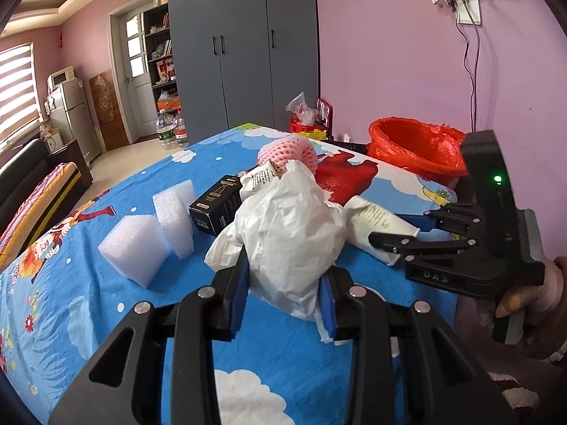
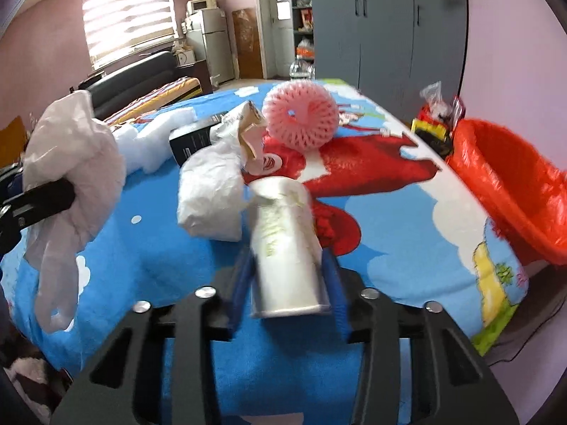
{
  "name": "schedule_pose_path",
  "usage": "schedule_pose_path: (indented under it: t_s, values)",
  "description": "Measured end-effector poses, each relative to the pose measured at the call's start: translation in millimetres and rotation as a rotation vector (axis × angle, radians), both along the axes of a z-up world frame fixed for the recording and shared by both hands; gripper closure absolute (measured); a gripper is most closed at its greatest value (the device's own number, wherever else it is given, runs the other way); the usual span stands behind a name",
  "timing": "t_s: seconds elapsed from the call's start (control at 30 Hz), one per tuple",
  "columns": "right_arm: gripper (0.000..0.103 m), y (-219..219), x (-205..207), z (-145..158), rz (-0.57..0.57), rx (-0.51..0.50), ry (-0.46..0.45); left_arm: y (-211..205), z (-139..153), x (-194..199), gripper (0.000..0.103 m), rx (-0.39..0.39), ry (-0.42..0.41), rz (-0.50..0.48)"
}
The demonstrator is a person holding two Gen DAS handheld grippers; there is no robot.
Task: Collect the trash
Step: 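Grasp the white plastic bag with the left tool while the right tool grasps the paper cup, then carry the bag and cup over the red bucket and open both tools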
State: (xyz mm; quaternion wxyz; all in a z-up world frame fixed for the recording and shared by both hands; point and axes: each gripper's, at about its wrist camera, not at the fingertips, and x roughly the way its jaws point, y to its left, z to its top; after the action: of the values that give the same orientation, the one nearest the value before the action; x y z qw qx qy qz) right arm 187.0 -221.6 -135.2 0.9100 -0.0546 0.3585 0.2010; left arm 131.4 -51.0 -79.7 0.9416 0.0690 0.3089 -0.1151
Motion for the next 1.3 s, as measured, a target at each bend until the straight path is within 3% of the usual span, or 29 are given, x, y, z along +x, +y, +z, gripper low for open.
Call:
schedule_pose_path:
  t_s: [0.6,1.03,1.3]
  values:
    - [0.068,-65,-12,41,-0.123,0.126,-0.122,-44,7,25,0.070,0.002,0.011,-0.118]
    - [0.068,-164,2,63,-0.337,0.155,-0.194,-127,30,107,0.070,-0.066,0.016,-0.293]
    - [0.068,-228,38,64,-0.471,0.154,-0.213,-202,37,177,0.070,-0.084,0.022,-0.415]
